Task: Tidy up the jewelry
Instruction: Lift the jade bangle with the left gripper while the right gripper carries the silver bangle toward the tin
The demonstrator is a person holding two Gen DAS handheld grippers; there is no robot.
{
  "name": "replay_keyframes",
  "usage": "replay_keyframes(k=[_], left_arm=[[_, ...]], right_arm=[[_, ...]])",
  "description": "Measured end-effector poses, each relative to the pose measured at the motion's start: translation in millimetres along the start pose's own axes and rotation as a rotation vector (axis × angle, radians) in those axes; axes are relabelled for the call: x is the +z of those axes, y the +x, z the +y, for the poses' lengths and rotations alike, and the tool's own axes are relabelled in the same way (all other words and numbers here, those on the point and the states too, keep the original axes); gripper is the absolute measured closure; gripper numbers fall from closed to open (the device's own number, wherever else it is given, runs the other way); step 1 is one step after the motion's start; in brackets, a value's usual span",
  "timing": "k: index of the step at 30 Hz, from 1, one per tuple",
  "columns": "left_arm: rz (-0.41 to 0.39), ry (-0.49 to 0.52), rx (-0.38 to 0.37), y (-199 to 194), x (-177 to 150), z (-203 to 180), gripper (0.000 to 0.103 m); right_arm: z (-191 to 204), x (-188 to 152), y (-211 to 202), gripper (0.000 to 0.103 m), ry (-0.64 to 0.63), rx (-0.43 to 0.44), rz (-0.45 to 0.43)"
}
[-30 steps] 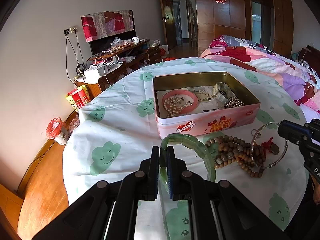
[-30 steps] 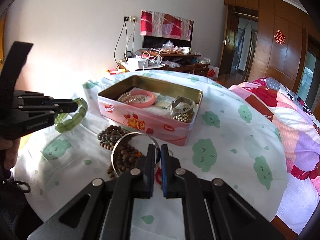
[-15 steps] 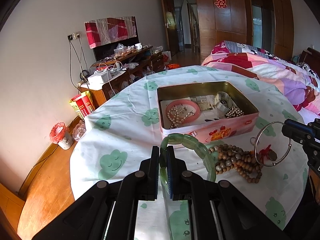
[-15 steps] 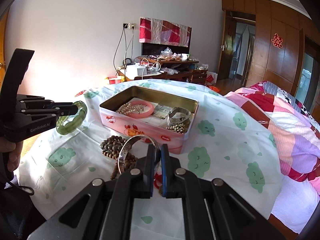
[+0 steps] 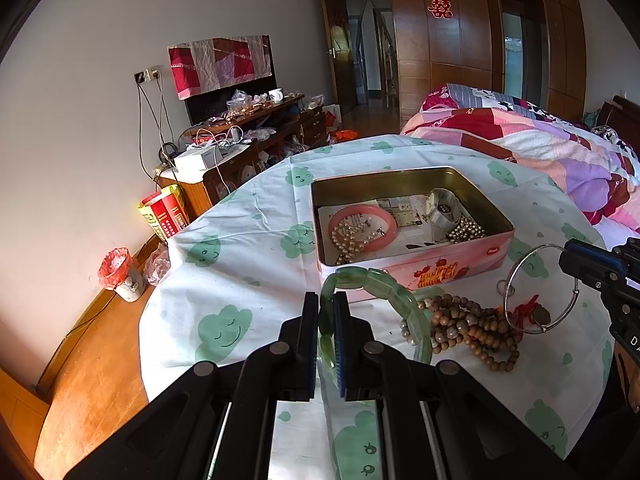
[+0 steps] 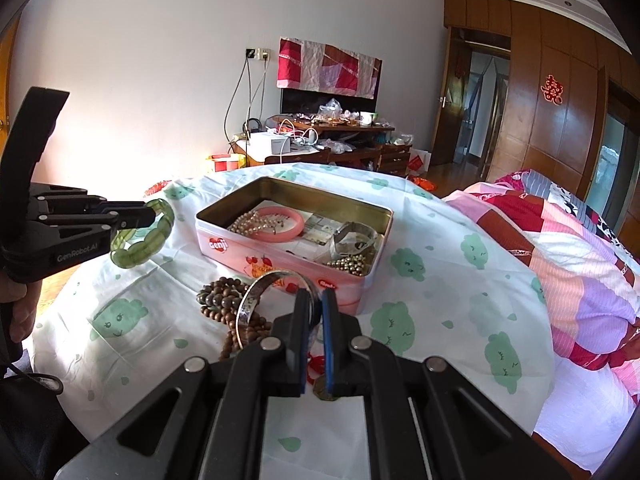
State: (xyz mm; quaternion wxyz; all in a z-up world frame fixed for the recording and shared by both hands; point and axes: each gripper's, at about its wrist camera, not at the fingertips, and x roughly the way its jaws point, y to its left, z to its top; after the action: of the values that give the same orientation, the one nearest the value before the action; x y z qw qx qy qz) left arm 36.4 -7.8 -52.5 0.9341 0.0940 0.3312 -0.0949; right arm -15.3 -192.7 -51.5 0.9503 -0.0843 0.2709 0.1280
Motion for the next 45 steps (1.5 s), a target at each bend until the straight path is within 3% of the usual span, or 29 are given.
replay_keyframes(k=[21, 45], left_arm=[[0.004, 0.002, -0.004, 3, 0, 0, 0.097], [-0.057, 0.039, 0.041, 21, 56, 6, 0.097]], right_arm=[[-4, 1, 1, 0.095, -0.001, -0.002, 0.0], [-18, 49, 23, 0.095, -0.026, -0.027, -0.039]])
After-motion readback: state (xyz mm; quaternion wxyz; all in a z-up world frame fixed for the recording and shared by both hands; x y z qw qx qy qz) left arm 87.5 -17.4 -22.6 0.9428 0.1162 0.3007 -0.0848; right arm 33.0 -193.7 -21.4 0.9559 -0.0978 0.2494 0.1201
